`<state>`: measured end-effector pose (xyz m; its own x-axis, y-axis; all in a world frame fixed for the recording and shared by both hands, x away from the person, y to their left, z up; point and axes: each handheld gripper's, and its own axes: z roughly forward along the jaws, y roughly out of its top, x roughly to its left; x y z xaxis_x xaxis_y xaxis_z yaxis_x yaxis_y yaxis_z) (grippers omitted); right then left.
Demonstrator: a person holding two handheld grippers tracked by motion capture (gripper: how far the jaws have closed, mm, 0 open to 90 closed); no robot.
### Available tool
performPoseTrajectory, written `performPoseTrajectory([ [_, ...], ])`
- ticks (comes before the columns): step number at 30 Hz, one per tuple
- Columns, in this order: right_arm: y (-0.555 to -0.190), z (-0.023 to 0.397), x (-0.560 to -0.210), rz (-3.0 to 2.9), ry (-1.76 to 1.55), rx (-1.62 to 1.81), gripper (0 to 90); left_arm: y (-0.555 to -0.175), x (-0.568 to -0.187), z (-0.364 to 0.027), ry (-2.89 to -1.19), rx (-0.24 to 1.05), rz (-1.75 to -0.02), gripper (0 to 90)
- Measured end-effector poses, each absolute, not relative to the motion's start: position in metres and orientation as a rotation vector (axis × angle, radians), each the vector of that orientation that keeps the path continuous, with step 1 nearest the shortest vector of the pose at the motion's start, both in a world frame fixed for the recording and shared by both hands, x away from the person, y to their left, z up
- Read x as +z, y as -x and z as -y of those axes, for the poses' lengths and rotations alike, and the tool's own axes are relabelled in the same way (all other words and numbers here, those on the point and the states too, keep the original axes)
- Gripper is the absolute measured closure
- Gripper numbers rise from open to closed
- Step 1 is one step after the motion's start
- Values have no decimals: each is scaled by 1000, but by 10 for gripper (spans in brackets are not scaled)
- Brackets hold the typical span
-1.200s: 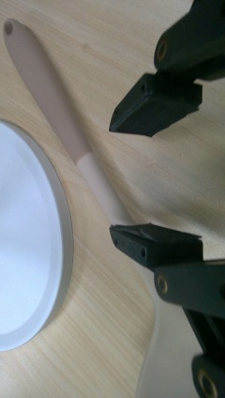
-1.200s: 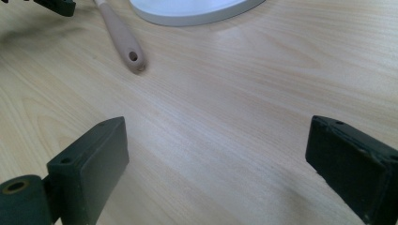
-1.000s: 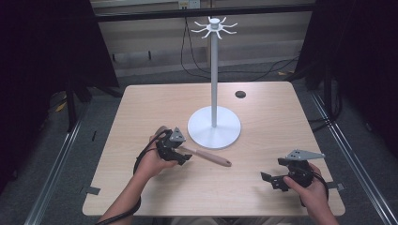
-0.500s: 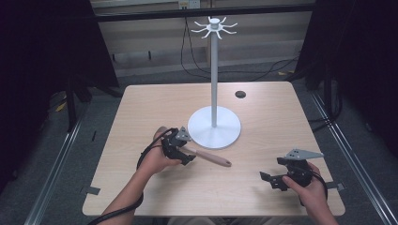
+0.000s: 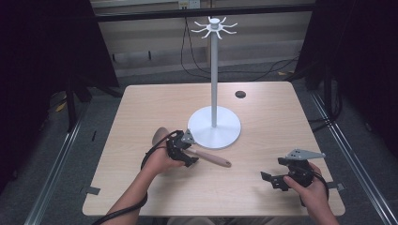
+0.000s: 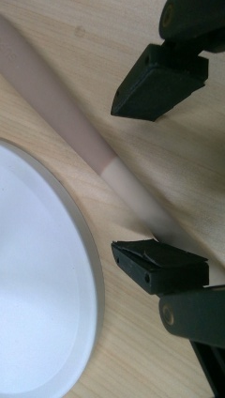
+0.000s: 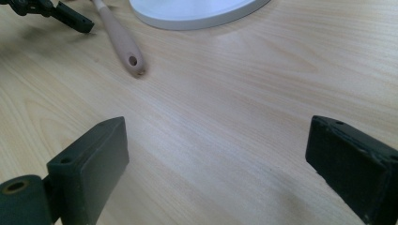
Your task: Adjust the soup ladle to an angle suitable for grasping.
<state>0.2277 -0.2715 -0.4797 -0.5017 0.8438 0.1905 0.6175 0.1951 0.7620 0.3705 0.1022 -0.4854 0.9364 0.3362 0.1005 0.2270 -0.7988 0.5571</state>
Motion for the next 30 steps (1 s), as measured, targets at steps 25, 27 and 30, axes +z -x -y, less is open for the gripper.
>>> performPoseTrajectory([
  [25,-228,272,-480,-2207,-1387,1192,59,-360,-472,-91,-2729,292,-287,546],
  [27,-228,272,-480,-2207,-1390,1190,59,-360,-469,-90,-2768,286,-242,573],
  [30,-228,272,-480,-2209,-1389,1190,59,-361,-468,-90,-2788,301,-170,594],
])
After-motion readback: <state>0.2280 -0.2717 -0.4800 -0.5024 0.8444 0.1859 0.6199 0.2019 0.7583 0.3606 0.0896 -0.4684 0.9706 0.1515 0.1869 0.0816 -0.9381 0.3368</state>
